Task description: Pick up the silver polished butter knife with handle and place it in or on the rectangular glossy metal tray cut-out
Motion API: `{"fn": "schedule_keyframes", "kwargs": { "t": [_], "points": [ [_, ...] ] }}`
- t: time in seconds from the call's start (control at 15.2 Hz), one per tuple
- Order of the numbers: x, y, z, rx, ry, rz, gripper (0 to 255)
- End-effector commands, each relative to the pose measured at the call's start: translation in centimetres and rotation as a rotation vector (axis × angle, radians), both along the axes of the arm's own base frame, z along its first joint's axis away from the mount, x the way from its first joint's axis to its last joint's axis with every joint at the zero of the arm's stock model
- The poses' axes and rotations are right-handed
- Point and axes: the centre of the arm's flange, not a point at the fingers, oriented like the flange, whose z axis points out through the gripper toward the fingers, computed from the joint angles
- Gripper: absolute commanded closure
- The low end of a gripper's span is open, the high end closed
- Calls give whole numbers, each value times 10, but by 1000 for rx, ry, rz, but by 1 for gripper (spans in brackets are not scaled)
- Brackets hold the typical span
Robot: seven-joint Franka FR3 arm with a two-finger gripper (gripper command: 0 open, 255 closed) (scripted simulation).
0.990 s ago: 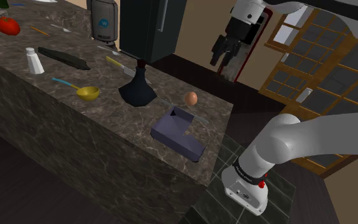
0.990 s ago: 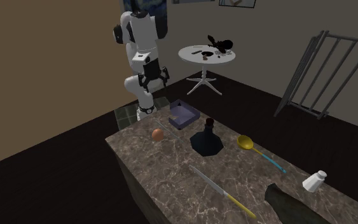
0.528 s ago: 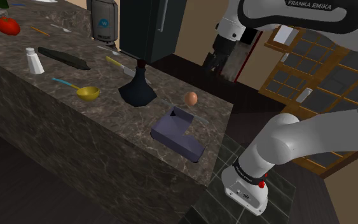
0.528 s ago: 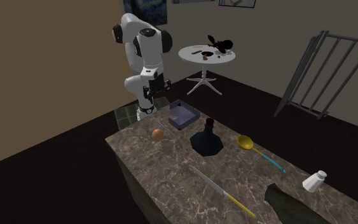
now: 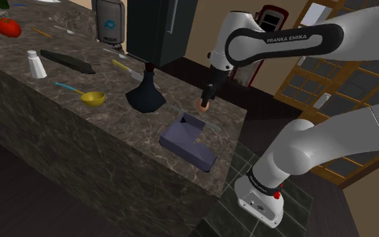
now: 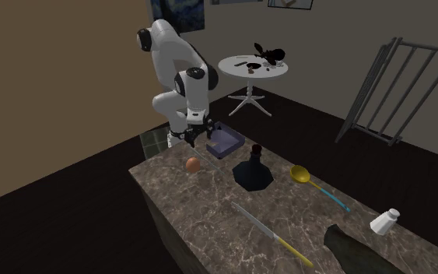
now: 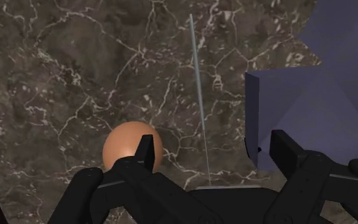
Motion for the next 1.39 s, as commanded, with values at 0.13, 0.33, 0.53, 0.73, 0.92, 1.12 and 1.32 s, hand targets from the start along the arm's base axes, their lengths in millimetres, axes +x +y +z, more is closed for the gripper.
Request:
{"fn": "schedule_keyframes", "kwargs": {
  "t": [0.13,0.33,0.53,0.73,0.92,1.12,1.32],
  "points": [
    [8,9,-45,-24,14,89,0],
    [7,9,-61,-24,14,89,0],
    [7,9,-77,-24,14,89,0],
    [6,9,-85,-24,14,89,0],
    [6,9,-85,-24,14,89,0],
    [6,9,-85,-24,14,89,0],
    [8,7,-87,-24,14,88,255]
  ]
}}
